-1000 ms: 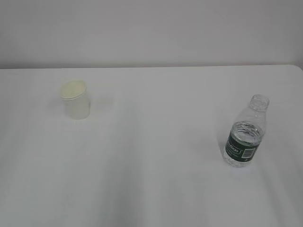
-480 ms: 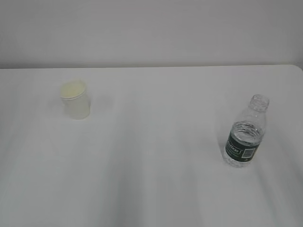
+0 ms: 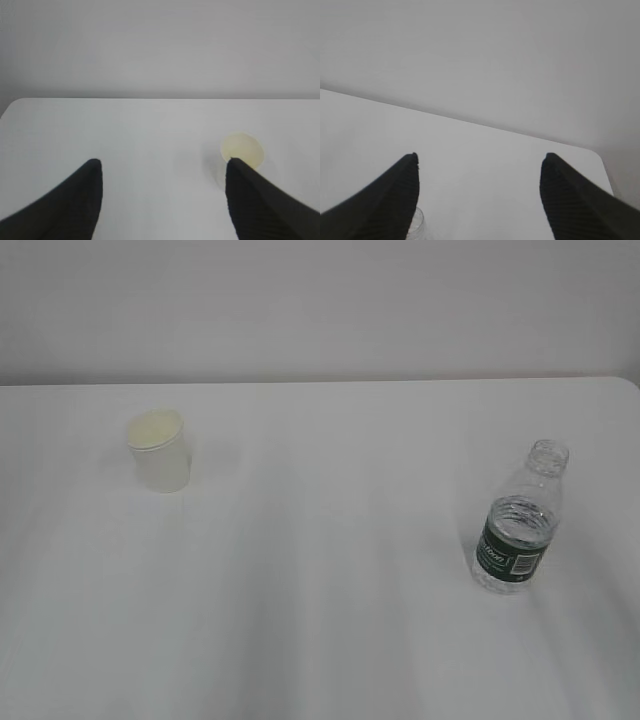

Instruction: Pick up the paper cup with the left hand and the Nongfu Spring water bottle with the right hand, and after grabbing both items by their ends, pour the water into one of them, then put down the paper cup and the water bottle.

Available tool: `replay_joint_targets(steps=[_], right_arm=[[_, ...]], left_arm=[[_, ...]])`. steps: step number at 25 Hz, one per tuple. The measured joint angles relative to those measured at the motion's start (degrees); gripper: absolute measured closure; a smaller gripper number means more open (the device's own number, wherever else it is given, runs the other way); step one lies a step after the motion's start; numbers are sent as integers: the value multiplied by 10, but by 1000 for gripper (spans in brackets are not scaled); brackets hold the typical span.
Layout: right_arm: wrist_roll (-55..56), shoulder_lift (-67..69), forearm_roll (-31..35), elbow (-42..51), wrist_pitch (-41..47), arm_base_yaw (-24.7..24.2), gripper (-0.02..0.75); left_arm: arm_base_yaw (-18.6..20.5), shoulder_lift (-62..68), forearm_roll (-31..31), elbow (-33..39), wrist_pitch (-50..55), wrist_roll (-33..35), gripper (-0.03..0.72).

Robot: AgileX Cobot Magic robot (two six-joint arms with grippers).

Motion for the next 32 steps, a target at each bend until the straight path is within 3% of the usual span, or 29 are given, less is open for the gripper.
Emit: replay_joint_targets(steps=[23,32], right_arm=[[9,144,-2,12,-158,0,165],[46,169,-3,73,-237,0,165]], left_arm=[[0,165,28,0,-127,0,164],[-14,175,21,96,-249,-5,164]])
